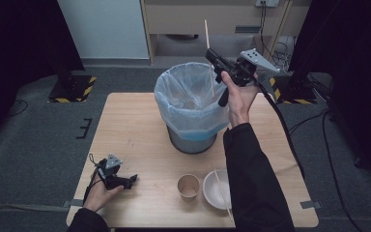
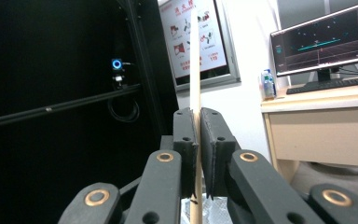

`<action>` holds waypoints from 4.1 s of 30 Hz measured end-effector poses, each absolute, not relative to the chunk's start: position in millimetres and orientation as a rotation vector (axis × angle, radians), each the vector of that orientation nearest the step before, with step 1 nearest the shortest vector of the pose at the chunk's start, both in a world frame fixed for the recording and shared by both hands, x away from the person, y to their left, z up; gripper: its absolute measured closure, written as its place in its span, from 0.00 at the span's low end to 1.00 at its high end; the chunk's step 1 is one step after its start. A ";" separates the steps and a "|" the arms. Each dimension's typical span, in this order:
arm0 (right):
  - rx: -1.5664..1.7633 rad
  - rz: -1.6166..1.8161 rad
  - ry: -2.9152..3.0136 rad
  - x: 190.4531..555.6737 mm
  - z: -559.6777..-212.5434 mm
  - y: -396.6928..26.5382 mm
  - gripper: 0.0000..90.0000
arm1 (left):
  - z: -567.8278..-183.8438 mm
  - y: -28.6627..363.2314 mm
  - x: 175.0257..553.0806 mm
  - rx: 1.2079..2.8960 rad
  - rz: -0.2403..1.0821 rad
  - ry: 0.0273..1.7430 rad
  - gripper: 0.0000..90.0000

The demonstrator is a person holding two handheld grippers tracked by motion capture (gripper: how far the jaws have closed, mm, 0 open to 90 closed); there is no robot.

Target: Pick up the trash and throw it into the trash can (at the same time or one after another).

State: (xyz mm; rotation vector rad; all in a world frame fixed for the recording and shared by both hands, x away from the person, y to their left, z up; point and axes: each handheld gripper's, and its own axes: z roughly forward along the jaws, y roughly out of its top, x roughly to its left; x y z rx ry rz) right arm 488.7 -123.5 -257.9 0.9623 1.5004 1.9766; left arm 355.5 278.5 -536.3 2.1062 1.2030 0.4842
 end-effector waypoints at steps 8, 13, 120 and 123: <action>0.971 1.919 1.544 499.6 -261.1 -110.2 0.65 | -536.3 278.5 355.5 2.107 0.484 1.203 0.00; 0.977 1.915 1.537 497.2 -258.5 -115.7 0.57 | -536.3 278.5 355.6 2.107 0.484 1.203 0.00; 1.342 1.096 2.456 306.6 -487.1 -181.4 0.95 | -536.4 275.8 354.3 2.101 0.491 1.218 0.00; 1.342 1.095 2.459 306.8 -486.9 -181.5 0.95 | -536.4 275.8 354.3 2.100 0.491 1.218 0.00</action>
